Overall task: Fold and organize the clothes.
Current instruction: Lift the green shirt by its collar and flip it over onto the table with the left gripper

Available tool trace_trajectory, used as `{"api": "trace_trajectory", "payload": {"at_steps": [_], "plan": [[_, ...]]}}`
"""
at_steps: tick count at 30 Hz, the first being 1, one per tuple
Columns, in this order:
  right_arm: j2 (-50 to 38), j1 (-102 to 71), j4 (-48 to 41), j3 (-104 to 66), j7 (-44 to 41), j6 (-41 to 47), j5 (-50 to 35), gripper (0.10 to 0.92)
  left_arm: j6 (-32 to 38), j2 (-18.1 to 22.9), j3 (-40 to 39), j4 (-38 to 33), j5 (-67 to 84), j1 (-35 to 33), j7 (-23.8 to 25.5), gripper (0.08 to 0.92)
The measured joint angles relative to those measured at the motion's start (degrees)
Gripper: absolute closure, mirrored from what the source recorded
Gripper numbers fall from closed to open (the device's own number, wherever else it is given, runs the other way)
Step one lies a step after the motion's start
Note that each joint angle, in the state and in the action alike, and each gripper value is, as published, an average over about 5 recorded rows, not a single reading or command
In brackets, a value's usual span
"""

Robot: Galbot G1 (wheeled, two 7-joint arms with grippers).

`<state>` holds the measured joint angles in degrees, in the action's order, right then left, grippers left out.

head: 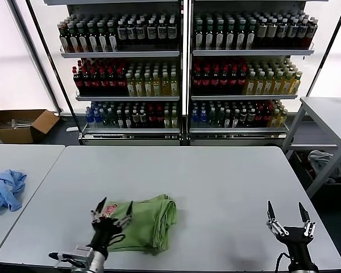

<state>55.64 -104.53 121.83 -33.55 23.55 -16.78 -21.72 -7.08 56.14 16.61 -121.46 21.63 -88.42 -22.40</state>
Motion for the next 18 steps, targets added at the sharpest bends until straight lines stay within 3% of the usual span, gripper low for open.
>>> {"api": "trace_trajectory", "payload": {"at_steps": [18], "plan": [[0.23, 0.64, -0.72, 0.40, -0.17, 0.00, 0.05, 0.203, -2.60, 1.23, 7.25, 6.55, 9.07, -3.35, 2.86, 0.177]]}}
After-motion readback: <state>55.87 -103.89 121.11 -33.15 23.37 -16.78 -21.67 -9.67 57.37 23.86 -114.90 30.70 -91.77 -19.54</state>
